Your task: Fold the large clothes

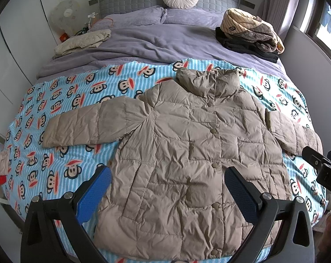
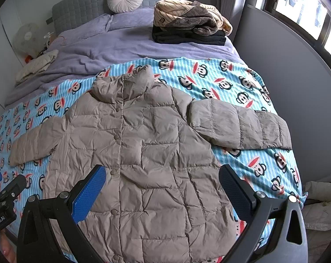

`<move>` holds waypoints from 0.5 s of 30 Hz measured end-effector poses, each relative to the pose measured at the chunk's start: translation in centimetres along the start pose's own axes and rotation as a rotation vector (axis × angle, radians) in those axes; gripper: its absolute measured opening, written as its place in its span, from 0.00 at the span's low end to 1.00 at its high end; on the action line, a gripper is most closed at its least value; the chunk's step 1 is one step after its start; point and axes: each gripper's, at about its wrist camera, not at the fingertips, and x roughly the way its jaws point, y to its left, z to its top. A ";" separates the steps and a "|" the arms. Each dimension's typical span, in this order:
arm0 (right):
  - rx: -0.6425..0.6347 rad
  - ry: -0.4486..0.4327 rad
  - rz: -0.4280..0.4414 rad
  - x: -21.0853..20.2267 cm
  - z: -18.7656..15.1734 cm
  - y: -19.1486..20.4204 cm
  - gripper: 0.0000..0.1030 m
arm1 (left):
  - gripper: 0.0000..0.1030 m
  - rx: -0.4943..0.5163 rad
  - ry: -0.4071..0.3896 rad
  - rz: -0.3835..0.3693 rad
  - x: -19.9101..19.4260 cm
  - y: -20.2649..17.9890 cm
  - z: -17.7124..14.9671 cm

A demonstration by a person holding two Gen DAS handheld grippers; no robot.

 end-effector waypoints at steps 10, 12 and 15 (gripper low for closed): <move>0.001 0.001 -0.001 -0.1 -0.1 0.0 0.99 | 1.00 0.002 -0.003 0.004 0.0 0.0 0.0; 0.002 0.001 0.000 -0.1 -0.1 0.0 0.99 | 1.00 0.001 -0.002 0.004 0.0 0.0 0.0; 0.001 0.003 0.000 0.0 -0.1 0.1 0.99 | 1.00 0.000 0.001 0.005 0.0 0.0 0.0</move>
